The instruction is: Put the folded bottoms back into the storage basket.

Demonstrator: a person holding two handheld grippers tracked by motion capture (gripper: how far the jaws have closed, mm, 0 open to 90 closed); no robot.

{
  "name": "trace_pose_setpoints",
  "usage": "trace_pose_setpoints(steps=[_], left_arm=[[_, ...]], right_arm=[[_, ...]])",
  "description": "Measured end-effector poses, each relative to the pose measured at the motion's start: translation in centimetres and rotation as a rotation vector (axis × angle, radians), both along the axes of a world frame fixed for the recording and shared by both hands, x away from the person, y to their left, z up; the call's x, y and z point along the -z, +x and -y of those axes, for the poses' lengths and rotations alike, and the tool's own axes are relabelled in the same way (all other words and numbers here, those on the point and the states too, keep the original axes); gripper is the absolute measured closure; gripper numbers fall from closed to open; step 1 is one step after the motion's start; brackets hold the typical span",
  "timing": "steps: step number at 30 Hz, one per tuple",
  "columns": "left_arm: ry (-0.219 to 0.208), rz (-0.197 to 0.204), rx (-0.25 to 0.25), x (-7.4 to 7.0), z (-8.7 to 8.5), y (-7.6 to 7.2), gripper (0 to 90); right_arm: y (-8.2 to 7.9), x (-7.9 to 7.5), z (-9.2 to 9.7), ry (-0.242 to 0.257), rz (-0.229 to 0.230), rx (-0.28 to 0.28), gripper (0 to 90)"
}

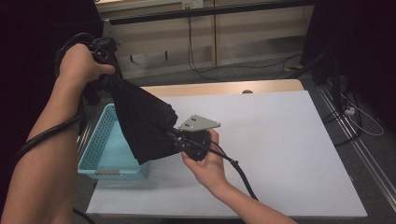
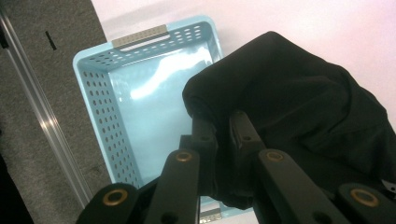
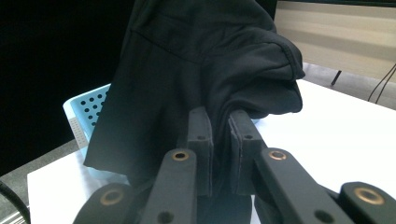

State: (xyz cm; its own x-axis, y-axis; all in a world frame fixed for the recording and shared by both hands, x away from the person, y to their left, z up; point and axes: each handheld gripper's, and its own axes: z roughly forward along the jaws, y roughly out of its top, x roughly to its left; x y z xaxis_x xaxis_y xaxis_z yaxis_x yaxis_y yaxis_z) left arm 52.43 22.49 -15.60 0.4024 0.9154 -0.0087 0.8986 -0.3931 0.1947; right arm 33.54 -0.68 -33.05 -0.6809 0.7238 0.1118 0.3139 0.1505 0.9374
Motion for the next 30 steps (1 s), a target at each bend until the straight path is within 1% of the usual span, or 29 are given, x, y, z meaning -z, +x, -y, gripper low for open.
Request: trace_pose_setpoints(steps=[1, 3, 4, 5, 6, 7, 8, 15, 18, 19, 21, 23, 24, 25, 28, 29, 30], left_arm=[[0.000, 0.000, 0.000, 0.0, 0.0, 0.0, 83.3], [-0.001, -0.003, -0.004, 0.0, -0.4, 0.1, 83.3], [-0.006, 0.000, -0.006, 0.0, -0.5, 0.2, 83.3], [-0.009, -0.004, -0.013, 0.0, -0.9, 0.3, 83.3], [-0.009, -0.004, -0.013, 0.0, -0.9, 0.3, 83.3], [-0.006, -0.008, -0.013, 0.0, -1.1, 0.3, 83.3], [-0.012, -0.005, -0.016, 0.1, -1.5, 0.4, 83.3], [-0.009, -0.004, -0.022, 0.2, -2.5, 0.7, 83.3], [-0.017, -0.003, -0.037, 0.3, -3.2, 0.8, 83.3], [-0.011, -0.003, -0.040, 0.3, -3.7, 0.9, 83.3], [-0.015, -0.003, -0.046, 0.3, -3.9, 0.9, 83.3], [-0.016, 0.005, -0.053, 0.3, -4.7, 0.9, 83.3], [-0.016, 0.005, -0.053, 0.3, -4.7, 0.9, 83.3], [-0.015, 0.004, -0.059, 0.3, -5.1, 0.8, 83.3], [-0.012, 0.002, -0.066, 0.2, -5.7, 0.8, 83.3], [-0.013, 0.000, -0.068, 0.3, -6.2, 0.7, 83.3], [-0.013, 0.000, -0.068, 0.3, -6.2, 0.7, 83.3]], right_arm=[[0.0, 0.0, 0.0, 0.000, 0.000, 0.000, 81.1], [0.2, -0.1, -0.6, 0.002, 0.002, -0.006, 81.1], [0.2, -0.1, -0.6, 0.002, 0.002, -0.006, 81.1], [0.3, -0.1, -1.0, 0.005, 0.000, -0.014, 81.1], [0.3, -0.1, -1.0, 0.005, 0.000, -0.014, 81.1], [0.4, 0.0, -1.4, 0.003, -0.002, -0.019, 81.1], [0.4, 0.0, -1.6, 0.004, -0.001, -0.022, 81.1], [0.7, 0.2, -2.8, 0.003, -0.005, -0.039, 81.1], [0.8, 0.1, -3.2, 0.004, -0.004, -0.043, 81.2], [0.8, 0.1, -3.7, 0.008, -0.007, -0.046, 81.1], [0.9, 0.1, -3.9, 0.008, -0.008, -0.050, 81.1], [0.9, 0.1, -4.7, 0.007, -0.009, -0.062, 81.1], [0.9, 0.1, -4.7, 0.007, -0.009, -0.062, 81.1], [0.9, 0.1, -5.3, 0.007, -0.008, -0.071, 81.1], [0.9, 0.1, -5.8, 0.006, -0.008, -0.080, 81.1], [0.9, 0.1, -6.4, 0.008, -0.007, -0.089, 81.1], [0.9, 0.2, -6.7, 0.004, -0.004, -0.094, 81.1]])
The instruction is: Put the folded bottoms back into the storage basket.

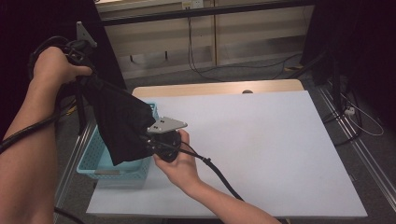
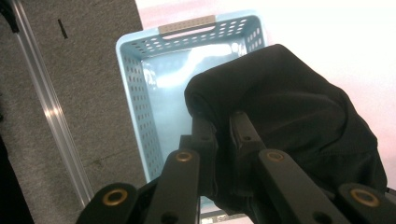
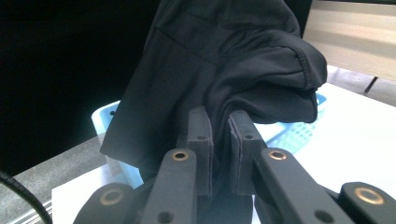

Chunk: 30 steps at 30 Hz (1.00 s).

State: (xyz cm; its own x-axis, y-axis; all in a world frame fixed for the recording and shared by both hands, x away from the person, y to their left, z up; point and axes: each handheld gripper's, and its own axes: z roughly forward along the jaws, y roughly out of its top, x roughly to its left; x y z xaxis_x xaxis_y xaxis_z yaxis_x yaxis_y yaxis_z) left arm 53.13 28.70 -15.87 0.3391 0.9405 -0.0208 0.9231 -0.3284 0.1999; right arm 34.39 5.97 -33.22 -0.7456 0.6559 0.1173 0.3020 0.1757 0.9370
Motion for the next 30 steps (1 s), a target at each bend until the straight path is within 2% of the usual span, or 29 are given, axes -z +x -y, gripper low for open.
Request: trace_pose_setpoints(steps=[6, 11, 18, 19, 20, 21, 22, 23, 24, 25, 27, 28, 29, 30], left_arm=[[-0.007, 0.002, -0.041, 0.7, -2.0, 0.0, 83.2], [-0.006, 0.000, -0.044, 1.3, -2.9, 0.1, 83.3], [-0.001, 0.020, -0.051, 2.0, -4.1, 0.8, 83.3], [0.018, 0.082, -0.027, 2.3, -4.3, 1.2, 82.7], [0.018, 0.082, -0.027, 2.3, -4.3, 1.2, 79.5], [0.038, 0.134, -0.020, 2.6, -4.4, 1.4, 66.2], [0.068, 0.200, -0.013, 3.1, -4.5, 1.5, 66.2], [0.127, 0.267, 0.032, 4.1, -4.7, 1.8, 26.1], [0.127, 0.267, 0.032, 4.1, -4.7, 1.8, 24.3], [0.129, 0.296, 0.032, 4.7, -4.9, 1.7, 23.8], [0.114, 0.290, 0.024, 5.3, -5.0, 1.5, 18.4], [0.114, 0.290, 0.024, 5.3, -5.0, 1.5, 18.2], [0.103, 0.289, 0.024, 5.8, -4.9, 1.2, 18.2], [0.103, 0.289, 0.024, 5.8, -4.9, 1.2, 18.0]], right_arm=[[-0.2, 0.7, -1.5, 0.004, -0.009, -0.015, 80.9], [-0.1, 1.4, -3.0, 0.008, -0.021, -0.030, 80.8], [0.0, 1.9, -4.4, 0.014, -0.021, -0.036, 80.6], [0.2, 2.0, -4.9, 0.007, -0.012, -0.033, 79.6], [0.3, 2.1, -5.2, -0.001, 0.001, -0.029, 77.9], [0.4, 2.3, -5.4, -0.010, 0.004, -0.038, 72.5], [0.4, 2.3, -5.4, -0.010, 0.004, -0.038, 72.5], [0.6, 2.8, -5.9, -0.038, -0.013, -0.059, 47.4], [0.6, 2.9, -5.7, -0.078, -0.003, -0.045, 44.9], [0.6, 2.9, -5.3, -0.099, 0.014, -0.025, 43.1], [0.7, 2.8, -4.2, -0.083, 0.016, -0.017, 37.6], [0.7, 2.8, -4.2, -0.083, 0.016, -0.017, 37.6], [0.8, 2.7, -3.0, -0.079, -0.001, -0.011, 32.8], [0.8, 2.7, -3.0, -0.079, -0.001, -0.011, 32.8]])
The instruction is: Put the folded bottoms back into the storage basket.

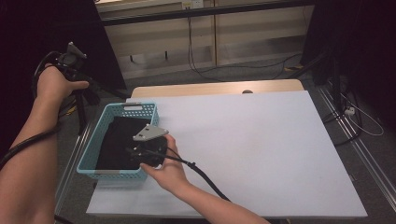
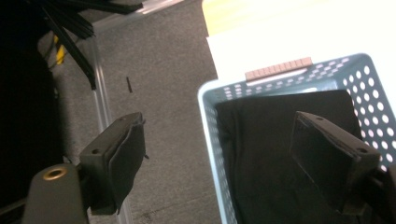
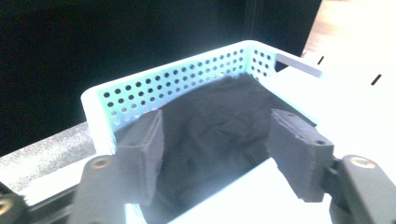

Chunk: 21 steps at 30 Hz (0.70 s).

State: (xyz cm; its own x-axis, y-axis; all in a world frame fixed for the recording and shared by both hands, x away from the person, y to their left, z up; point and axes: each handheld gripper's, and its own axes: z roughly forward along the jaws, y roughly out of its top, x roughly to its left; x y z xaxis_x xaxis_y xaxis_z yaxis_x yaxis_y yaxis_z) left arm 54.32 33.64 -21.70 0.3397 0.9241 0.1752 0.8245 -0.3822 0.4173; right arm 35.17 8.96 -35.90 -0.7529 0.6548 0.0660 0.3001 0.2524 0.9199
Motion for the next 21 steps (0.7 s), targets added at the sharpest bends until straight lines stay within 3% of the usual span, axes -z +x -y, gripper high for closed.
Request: trace_pose_setpoints(steps=[2, 3, 5, 6, 11, 21], left_arm=[[-0.024, -0.005, 0.010, 0.6, 0.4, -0.5, 17.9], [-0.024, -0.005, 0.010, 0.6, 0.4, -0.5, 17.7], [-0.032, 0.000, 0.018, 0.9, 0.8, -0.7, 17.4], [-0.063, -0.005, 0.024, 1.1, 1.3, -0.9, 17.2], [-0.082, -0.006, 0.050, 1.5, 2.4, -1.3, 16.7], [-0.111, -0.018, 0.083, 2.5, 4.3, -1.9, 15.7]], right_arm=[[0.1, 0.0, 1.9, -0.023, 0.017, 0.016, 28.7], [0.1, 0.0, 1.9, -0.023, 0.017, 0.016, 28.7], [0.3, 0.1, 3.7, -0.010, 0.005, 0.021, 26.3], [0.3, 0.1, 4.3, -0.016, 0.003, 0.025, 25.7], [0.4, 0.6, 6.8, -0.024, -0.001, 0.043, 24.2], [0.3, 1.0, 10.2, -0.015, -0.016, 0.054, 22.7]])
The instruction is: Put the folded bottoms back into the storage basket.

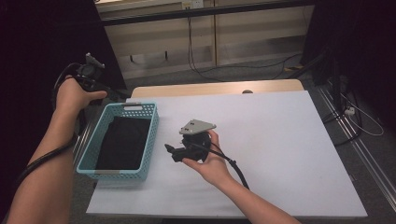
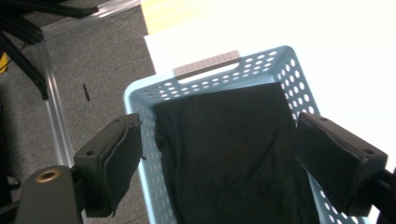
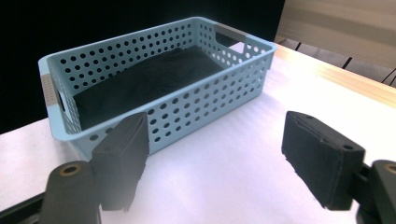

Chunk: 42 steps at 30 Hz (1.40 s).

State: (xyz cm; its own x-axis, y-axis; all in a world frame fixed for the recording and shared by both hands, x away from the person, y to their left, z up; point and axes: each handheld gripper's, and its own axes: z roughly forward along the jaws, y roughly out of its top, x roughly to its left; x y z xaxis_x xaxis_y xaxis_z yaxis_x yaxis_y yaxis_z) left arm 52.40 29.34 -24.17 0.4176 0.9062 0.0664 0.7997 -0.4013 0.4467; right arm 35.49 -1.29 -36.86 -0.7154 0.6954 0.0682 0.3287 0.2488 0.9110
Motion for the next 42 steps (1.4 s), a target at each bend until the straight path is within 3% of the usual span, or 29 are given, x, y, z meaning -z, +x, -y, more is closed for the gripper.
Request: trace_pose_setpoints(steps=[3, 10, 19, 20, 34, 36, 42], left_arm=[[-0.012, -0.021, 0.016, 0.7, 0.6, -0.3, 15.6], [-0.030, -0.029, 0.045, 1.6, 2.0, -0.9, 15.3], [-0.051, -0.025, 0.065, 2.5, 3.4, -1.7, 15.0], [-0.048, -0.023, 0.086, 2.6, 3.7, -1.7, 14.9], [-0.082, -0.014, 0.150, 3.3, 6.2, -2.7, 14.8], [-0.104, -0.013, 0.159, 3.6, 6.8, -3.0, 14.7], [-0.107, -0.017, 0.193, 4.2, 7.7, -3.4, 14.7]], right_arm=[[-0.2, 0.2, 1.0, 0.001, 0.000, 0.011, 22.6], [-0.5, 0.7, 2.4, -0.008, -0.004, 0.015, 22.3], [-1.2, 1.5, 3.9, -0.010, -0.015, 0.024, 21.8], [-1.3, 1.7, 4.4, -0.009, -0.016, 0.031, 21.7], [-1.9, 2.6, 7.8, -0.028, -0.031, 0.066, 21.7], [-1.9, 2.8, 8.2, -0.028, -0.036, 0.070, 21.6], [-2.2, 3.4, 9.5, -0.037, -0.049, 0.087, 21.4]])
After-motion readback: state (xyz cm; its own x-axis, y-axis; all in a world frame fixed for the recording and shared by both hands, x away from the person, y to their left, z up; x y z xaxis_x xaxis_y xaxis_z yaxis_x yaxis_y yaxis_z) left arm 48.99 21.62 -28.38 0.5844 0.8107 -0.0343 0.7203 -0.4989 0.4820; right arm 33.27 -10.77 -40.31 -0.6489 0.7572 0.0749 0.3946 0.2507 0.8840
